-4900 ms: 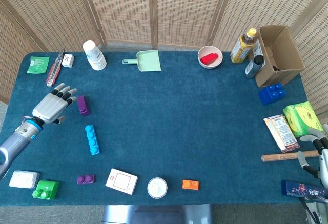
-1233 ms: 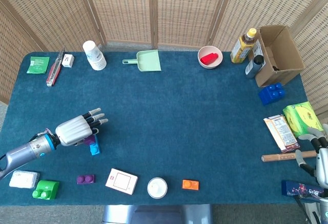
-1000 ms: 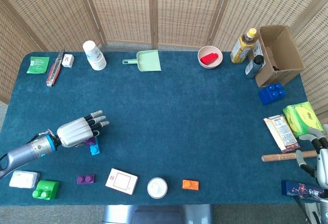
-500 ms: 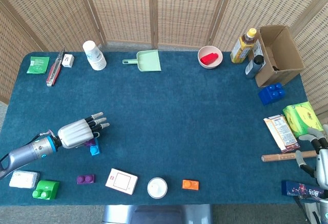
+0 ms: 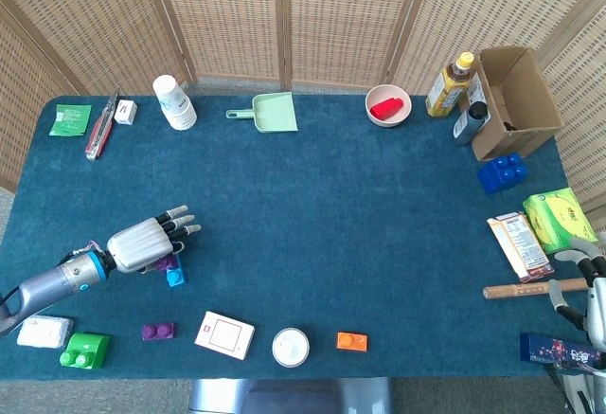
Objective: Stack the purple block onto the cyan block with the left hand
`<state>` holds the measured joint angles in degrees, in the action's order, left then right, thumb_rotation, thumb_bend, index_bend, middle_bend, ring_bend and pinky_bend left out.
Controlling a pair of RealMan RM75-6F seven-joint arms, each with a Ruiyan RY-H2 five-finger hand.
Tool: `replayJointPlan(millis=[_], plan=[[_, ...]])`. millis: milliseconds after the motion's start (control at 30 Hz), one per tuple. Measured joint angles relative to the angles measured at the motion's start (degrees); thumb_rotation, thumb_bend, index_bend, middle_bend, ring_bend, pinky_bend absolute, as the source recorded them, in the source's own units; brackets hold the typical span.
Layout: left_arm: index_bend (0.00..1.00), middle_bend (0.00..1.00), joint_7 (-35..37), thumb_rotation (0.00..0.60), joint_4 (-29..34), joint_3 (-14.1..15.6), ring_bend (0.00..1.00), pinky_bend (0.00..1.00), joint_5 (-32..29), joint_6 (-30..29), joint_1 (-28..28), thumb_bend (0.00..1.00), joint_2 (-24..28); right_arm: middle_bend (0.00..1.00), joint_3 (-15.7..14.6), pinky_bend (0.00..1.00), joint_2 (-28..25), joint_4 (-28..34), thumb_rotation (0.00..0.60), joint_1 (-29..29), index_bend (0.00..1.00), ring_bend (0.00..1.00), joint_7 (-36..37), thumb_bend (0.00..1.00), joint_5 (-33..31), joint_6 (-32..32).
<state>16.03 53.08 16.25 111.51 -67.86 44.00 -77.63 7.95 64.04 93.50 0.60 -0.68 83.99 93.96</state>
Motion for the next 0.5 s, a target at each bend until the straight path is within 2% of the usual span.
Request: replayJointPlan(millis=[267,500], plan=[[0.61,0.14,0.02,0.6,4.24,-0.6,0.04,0.0,-2.43,3.67,0.64,0.33,1.02,0.29,-0.03,0.2,-0.2,-0.52,0.6,0.5,0.38,0.11,0.89,0.34,-0.28,0.33],[0.62,0.14,-1.18,0.6,5.4,-0.87,0.04,0.0,-3.15,4.43,0.53,0.33,1.4,0.28,0.02,0.2,-0.02,-0.9,0.6,0.61,0.38,0.11,1.22,0.34,-0.32,0.4]])
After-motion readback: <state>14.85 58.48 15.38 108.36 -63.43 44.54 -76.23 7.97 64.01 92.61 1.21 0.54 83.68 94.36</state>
